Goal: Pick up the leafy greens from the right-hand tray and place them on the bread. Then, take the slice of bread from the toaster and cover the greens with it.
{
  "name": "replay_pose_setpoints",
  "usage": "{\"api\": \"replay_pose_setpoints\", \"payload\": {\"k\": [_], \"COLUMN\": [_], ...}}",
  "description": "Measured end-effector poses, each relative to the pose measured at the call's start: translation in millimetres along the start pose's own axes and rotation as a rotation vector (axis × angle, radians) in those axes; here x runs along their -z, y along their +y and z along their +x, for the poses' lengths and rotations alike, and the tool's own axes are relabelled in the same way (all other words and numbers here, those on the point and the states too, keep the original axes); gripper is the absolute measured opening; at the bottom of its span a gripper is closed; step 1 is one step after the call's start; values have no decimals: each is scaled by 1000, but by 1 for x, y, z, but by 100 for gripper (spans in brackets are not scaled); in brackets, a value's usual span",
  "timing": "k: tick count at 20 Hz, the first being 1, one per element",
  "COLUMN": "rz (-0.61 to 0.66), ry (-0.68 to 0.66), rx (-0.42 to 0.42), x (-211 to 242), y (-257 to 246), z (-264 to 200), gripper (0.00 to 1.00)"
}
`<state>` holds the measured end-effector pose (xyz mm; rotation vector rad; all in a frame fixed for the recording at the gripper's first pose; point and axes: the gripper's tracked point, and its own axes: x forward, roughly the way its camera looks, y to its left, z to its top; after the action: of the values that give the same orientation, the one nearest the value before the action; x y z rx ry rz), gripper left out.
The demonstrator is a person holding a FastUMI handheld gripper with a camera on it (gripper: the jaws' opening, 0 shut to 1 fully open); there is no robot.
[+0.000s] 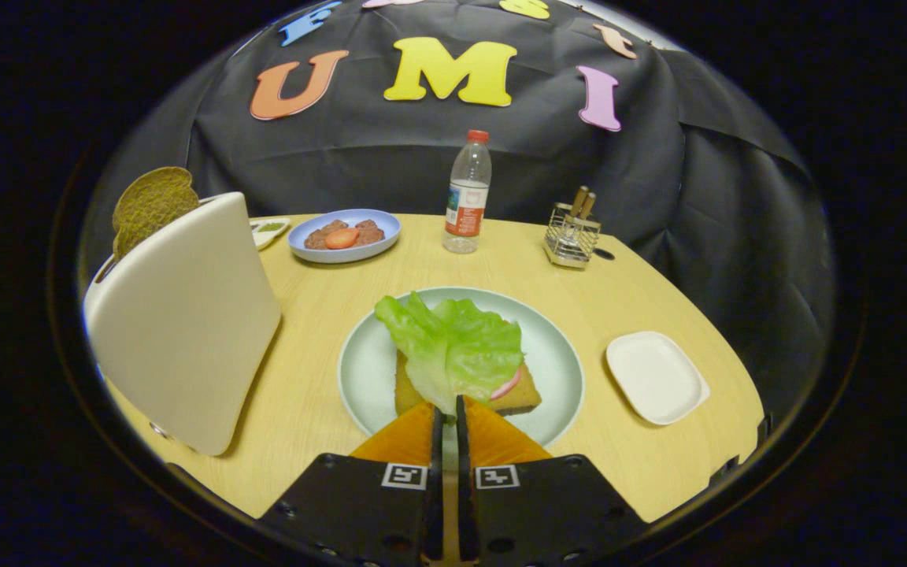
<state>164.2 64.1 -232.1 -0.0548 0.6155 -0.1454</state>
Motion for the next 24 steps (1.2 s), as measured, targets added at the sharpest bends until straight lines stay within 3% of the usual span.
{"api": "replay_pose_setpoints", "payload": {"k": [1, 2, 9, 15, 16, 19, 24], "rz": [1, 7, 80, 117, 119, 116, 34], "ry": [-3, -4, -41, -145, -164, -222, -340], "rx": [26, 40, 60, 67, 65, 52, 6], "x": [-1, 0, -7, -40, -46, -69, -107], "y": [-7, -12, -36, -48, -47, -39, -1], "z": [-3, -5, -37, -81, -90, -111, -141], "gripper": [8, 18, 48, 68, 77, 90, 95]}}
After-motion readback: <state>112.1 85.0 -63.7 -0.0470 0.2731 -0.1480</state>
